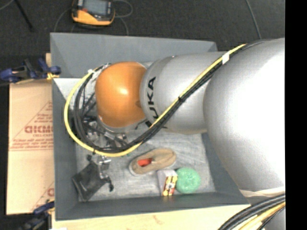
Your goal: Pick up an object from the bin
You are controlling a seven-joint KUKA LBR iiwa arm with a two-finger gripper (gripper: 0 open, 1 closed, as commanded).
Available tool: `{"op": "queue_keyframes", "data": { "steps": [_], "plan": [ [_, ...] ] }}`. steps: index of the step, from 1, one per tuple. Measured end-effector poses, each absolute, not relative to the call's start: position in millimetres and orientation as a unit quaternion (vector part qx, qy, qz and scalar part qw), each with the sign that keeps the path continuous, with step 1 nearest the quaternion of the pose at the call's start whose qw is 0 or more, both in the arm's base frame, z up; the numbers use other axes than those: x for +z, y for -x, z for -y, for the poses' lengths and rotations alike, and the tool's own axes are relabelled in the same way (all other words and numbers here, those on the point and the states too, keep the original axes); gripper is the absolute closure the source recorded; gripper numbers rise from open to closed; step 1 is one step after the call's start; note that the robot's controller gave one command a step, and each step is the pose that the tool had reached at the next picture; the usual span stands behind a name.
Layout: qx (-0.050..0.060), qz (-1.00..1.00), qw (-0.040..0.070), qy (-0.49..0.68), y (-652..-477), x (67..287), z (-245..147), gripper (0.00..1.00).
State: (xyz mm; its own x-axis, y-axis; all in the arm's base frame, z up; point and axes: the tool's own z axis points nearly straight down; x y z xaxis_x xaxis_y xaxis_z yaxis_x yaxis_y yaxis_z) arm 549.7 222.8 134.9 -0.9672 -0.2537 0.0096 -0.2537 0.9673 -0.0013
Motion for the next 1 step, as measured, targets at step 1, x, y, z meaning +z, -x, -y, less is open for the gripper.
{"op": "queue_keyframes", "data": {
  "steps": [1],
  "plan": [
    [-0.003, 0.993, -0.01, -0.12, -546.3, 151.1, -213.6, 0.0]
  ]
}}
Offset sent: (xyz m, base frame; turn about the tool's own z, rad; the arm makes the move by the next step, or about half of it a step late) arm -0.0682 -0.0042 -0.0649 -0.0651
